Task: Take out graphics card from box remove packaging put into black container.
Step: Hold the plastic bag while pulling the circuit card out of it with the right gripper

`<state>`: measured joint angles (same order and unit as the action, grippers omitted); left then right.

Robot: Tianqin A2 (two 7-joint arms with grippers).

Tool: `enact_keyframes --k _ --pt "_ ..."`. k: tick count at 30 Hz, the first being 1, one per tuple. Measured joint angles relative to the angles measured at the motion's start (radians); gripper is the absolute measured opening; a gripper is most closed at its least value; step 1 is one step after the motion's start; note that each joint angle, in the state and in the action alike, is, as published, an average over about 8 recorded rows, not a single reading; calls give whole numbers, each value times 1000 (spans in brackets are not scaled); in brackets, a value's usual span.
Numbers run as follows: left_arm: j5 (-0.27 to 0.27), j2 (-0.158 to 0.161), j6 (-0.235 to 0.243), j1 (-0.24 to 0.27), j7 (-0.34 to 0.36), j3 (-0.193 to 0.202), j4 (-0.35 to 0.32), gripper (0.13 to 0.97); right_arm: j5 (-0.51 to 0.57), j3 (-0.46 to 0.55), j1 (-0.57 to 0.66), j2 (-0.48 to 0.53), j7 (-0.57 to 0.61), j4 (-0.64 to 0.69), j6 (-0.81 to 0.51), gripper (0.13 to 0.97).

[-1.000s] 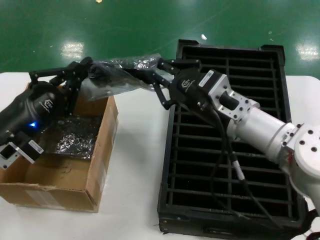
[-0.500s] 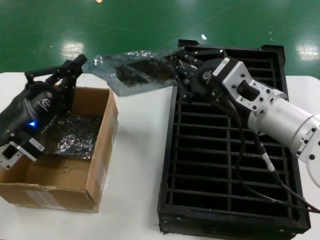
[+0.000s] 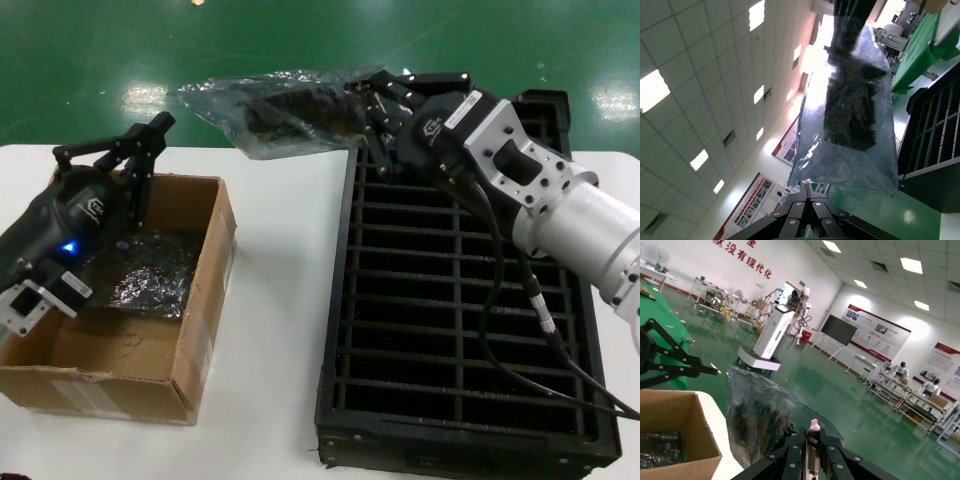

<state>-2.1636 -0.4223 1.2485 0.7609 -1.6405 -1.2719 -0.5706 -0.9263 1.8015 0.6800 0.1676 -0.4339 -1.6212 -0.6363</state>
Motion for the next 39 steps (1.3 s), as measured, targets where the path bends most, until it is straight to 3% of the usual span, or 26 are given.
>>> enact_keyframes --k 7,11,15,23,27,35,39 --pt "-8 -10 2 52 18 7 87 139 -21 -16 -21 -1 12 -4 13 175" --pt "-11 -16 0 61 43 10 91 150 -40 -20 -37 4 25 -5 22 175" --pt "-11 -15 -8 38 91 6 27 172 -63 -10 -41 11 49 8 27 175" --pt "-3 -7 -30 -73 234 -25 -218 252 -130 38 -10 21 122 72 32 175" --pt "4 -2 -37 -118 280 -43 -308 293 -168 59 9 26 157 97 37 175" --pt "24 1 -44 -139 302 -72 -344 468 -196 83 23 36 184 102 43 175" --pt "30 0 -43 -142 302 -81 -342 468 -198 91 24 42 188 95 44 175"
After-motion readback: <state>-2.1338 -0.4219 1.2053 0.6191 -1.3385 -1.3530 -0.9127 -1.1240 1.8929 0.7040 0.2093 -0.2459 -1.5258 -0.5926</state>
